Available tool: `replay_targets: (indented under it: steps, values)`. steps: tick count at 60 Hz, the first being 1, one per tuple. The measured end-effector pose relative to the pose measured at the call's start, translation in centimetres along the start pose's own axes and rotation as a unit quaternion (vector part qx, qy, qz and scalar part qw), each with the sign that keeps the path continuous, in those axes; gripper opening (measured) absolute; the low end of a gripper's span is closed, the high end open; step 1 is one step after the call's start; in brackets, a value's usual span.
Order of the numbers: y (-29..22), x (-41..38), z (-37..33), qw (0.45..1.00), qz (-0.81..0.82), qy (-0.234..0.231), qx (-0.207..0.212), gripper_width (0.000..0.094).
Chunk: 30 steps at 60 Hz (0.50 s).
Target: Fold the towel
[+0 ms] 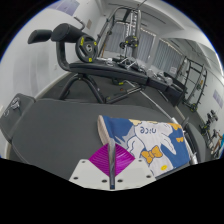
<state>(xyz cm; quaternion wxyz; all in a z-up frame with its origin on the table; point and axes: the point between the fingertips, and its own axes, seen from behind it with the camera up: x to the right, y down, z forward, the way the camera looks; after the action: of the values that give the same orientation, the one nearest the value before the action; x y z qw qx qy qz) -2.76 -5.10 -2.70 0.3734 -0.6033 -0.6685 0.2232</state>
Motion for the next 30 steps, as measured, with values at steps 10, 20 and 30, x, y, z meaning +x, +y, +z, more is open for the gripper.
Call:
replay_targets:
  steps: [10,20,30]
  values:
    - [-2.3,-5.1,-5.2,0.993,0.073,-0.089,-0.001,0.0022]
    - [-9.7,-3.9,-10.9,0.972,0.178,-0.145,0.047,0.0022]
    - [-11.8,3.7,-11.2,0.97,0.2,-0.121,0.062,0.0027]
